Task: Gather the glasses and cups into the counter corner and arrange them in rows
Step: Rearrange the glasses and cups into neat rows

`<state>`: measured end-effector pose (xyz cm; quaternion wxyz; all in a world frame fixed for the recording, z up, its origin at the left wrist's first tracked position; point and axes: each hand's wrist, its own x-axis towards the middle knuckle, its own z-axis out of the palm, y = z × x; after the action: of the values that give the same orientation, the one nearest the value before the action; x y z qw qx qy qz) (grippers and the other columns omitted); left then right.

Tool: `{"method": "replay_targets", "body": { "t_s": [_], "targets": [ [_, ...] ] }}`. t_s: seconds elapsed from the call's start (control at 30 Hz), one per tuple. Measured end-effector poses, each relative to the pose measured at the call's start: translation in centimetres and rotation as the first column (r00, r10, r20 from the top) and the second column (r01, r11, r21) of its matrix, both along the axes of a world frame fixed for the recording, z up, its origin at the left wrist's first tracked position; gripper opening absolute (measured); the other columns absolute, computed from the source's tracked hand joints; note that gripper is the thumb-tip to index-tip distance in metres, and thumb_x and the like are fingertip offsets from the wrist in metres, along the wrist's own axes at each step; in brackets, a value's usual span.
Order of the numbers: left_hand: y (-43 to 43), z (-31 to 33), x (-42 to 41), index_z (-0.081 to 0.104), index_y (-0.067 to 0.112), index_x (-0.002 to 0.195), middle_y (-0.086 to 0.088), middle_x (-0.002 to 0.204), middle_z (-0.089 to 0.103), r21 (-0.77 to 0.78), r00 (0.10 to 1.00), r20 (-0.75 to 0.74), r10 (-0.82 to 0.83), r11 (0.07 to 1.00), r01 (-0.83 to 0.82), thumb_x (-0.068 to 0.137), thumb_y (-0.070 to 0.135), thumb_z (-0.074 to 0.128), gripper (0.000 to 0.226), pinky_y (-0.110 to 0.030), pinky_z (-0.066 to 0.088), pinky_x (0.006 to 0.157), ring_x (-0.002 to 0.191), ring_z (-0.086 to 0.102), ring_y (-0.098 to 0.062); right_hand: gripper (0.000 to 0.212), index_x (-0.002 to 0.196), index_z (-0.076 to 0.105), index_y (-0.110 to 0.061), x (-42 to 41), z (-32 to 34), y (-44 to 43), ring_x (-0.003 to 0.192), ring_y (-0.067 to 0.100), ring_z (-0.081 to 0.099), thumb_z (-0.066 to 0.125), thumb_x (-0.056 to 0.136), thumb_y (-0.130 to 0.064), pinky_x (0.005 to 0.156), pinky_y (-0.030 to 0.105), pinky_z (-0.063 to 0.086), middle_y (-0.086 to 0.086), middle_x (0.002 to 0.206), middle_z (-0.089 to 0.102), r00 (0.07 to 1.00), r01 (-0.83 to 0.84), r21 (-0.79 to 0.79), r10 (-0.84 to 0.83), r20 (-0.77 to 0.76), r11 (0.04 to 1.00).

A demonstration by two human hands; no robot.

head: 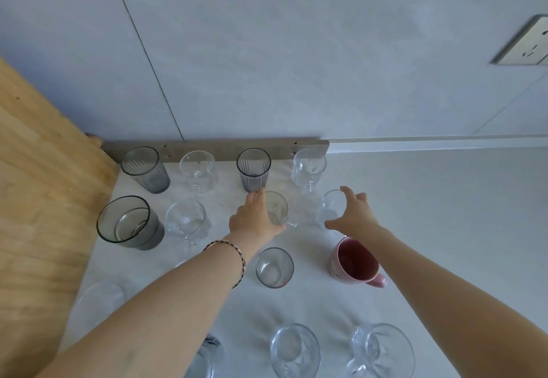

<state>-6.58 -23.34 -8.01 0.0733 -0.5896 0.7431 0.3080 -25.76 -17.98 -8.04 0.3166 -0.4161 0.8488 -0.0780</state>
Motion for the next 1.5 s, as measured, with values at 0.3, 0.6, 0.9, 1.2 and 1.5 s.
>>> {"method": "replay_targets", "body": {
  "t_s": [0.3,0.6,0.9,1.2,1.5],
  "targets": [
    [0.2,0.7,0.7,0.027,0.017,0.144,0.0,0.146,0.032,-0.003,0.994,-0.024,-0.102,0.995,0.102,0.074,0.037,0.074,0.087,-0.036,0.047,0.095,0.125,0.049,-0.022,0.088,0.141,0.023,-0.017,3.0,-1.2,1.2,0.08,0.026,0.052,0.076,0.072,-0.026,0.067,0.029,0.043,0.012,0.13,0.035,0.995,0.064,-0.014,-0.063,0.072,0.998],
    [1.9,0.6,2.5,0.028,0.019,0.142,0.001,0.142,0.035,0.032,0.981,0.022,-0.194,0.981,0.193,0.073,0.033,0.075,0.085,-0.037,0.05,0.094,0.12,0.053,-0.022,0.086,0.139,0.024,-0.016,3.8,-1.6,2.8,0.083,0.026,0.054,0.077,0.071,-0.023,0.061,0.027,0.043,0.012,0.13,0.037,0.996,0.022,0.006,-0.022,0.091,1.0],
    [0.5,0.5,2.6,0.023,0.019,0.146,0.001,0.149,0.026,0.046,0.984,0.002,-0.179,0.983,0.179,0.072,0.017,0.075,0.091,-0.038,0.049,0.096,0.126,0.048,-0.025,0.091,0.147,0.02,-0.02,4.2,-1.4,1.3,0.1,0.026,0.056,0.077,0.075,-0.023,0.07,0.028,0.044,0.012,0.139,0.036,0.983,0.094,-0.109,-0.075,0.165,0.99],
    [-2.3,-0.3,1.8,0.027,0.021,0.146,-0.001,0.151,0.026,-0.014,0.978,-0.009,-0.206,0.978,0.206,0.076,0.001,0.066,0.083,-0.038,0.048,0.099,0.128,0.045,-0.029,0.088,0.146,0.02,-0.019,4.8,-1.8,0.8,0.092,0.025,0.052,0.075,0.077,-0.023,0.071,0.028,0.045,0.013,0.14,0.033,0.974,0.138,-0.138,-0.109,0.197,0.981],
    [-1.4,-0.3,1.6,0.011,0.021,0.15,-0.005,0.156,0.012,-0.074,0.987,0.025,-0.159,0.984,0.16,0.079,0.015,0.064,0.088,-0.044,0.032,0.112,0.141,0.023,-0.031,0.088,0.145,0.021,-0.018,4.7,-2.1,0.5,0.088,0.022,0.05,0.076,0.076,-0.025,0.067,0.027,0.043,0.012,0.14,0.033,0.977,0.141,-0.136,-0.115,0.18,0.981]
  ]
}}
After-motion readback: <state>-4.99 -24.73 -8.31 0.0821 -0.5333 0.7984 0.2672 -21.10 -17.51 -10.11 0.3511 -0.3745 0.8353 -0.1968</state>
